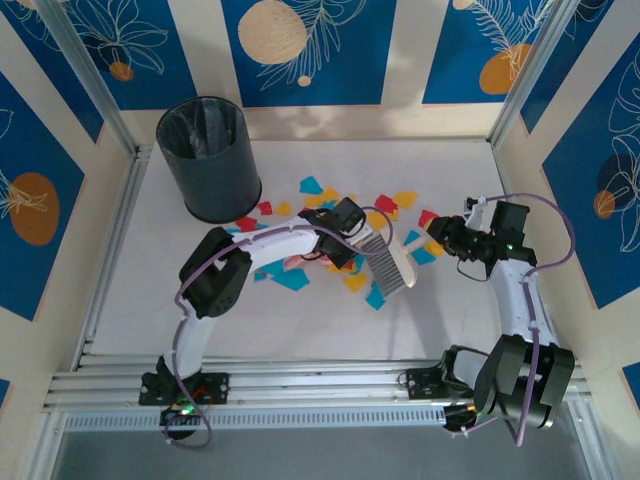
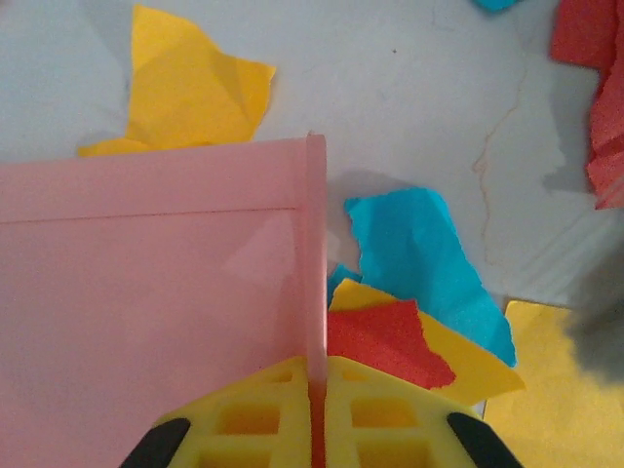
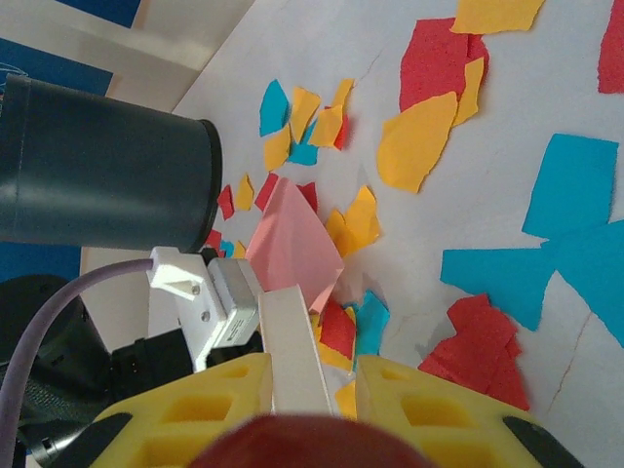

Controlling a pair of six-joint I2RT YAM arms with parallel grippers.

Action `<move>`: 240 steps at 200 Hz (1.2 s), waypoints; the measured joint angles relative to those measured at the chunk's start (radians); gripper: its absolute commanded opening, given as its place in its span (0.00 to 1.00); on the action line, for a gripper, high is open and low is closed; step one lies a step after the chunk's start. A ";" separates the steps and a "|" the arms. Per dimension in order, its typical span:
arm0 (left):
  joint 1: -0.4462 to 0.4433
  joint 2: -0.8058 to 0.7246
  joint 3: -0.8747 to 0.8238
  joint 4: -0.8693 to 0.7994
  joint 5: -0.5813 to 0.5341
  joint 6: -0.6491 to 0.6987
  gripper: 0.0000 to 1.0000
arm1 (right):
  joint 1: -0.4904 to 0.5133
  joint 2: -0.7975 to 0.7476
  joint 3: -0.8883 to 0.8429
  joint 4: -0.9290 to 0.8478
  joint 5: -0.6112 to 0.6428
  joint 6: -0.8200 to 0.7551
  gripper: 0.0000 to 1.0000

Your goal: Sweep away the paper scraps from the table

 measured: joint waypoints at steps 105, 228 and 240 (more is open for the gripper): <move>-0.001 -0.014 0.027 -0.051 0.072 0.001 0.49 | -0.005 -0.005 0.000 -0.014 0.016 -0.008 0.00; 0.152 -0.397 -0.395 0.041 0.133 0.053 0.79 | 0.002 -0.005 -0.002 -0.014 0.016 -0.008 0.00; 0.169 -0.408 -0.426 0.053 0.137 0.056 0.81 | 0.003 -0.005 -0.002 -0.014 0.016 -0.008 0.00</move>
